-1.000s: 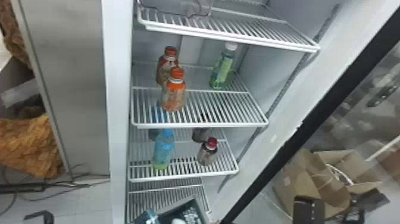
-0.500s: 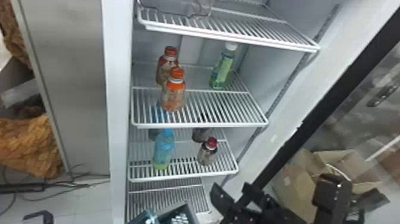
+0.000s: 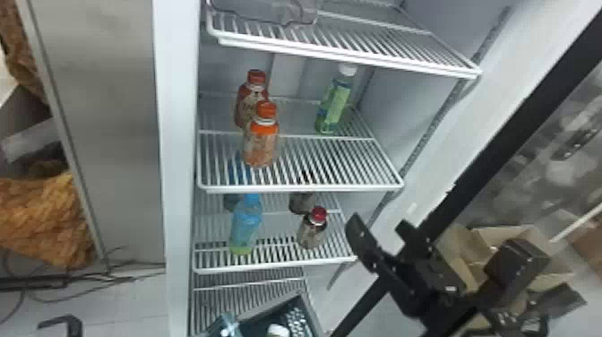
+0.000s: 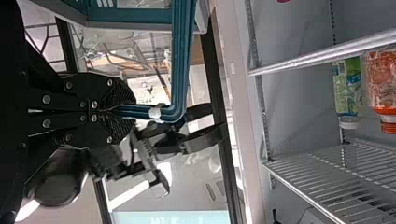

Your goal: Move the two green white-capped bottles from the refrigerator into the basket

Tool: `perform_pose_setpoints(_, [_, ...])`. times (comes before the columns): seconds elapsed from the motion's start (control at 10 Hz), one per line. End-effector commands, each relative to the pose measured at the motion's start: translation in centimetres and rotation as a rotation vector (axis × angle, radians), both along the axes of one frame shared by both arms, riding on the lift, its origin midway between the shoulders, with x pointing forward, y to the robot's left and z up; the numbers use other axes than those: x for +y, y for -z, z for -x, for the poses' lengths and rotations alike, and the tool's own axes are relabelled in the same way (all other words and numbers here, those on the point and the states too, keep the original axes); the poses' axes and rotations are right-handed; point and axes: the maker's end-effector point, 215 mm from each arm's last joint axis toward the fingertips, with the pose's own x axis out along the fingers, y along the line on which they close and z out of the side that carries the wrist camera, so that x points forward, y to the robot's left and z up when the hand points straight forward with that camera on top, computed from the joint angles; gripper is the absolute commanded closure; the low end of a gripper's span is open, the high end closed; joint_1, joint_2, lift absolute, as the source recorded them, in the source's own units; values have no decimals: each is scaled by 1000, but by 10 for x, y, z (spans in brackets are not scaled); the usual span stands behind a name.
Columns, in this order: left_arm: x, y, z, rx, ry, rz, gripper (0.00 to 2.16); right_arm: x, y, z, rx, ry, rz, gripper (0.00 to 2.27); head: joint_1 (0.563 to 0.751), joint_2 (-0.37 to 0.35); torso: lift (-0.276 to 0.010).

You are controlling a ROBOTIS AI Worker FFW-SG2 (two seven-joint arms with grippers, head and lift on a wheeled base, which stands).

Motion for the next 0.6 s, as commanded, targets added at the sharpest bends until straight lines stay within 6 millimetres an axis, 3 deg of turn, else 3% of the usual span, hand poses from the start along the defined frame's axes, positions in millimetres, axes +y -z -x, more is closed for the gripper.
perform_pose_setpoints(0.0, [-1,-1,0,-1,3,3,1213,-21,-10,-28,-119,22,-6,81,695,-350,-4])
perform_pose_setpoints(0.3, [1,0,-1,0,-7,3,1213,-39,-4,-55,-179,41,19,79,695,-350,-4])
perform_pose_setpoints(0.5, [1,-1,-2,2,-12,5,1213,-36,5,-85,-211,29,28,55,695,-350,-4])
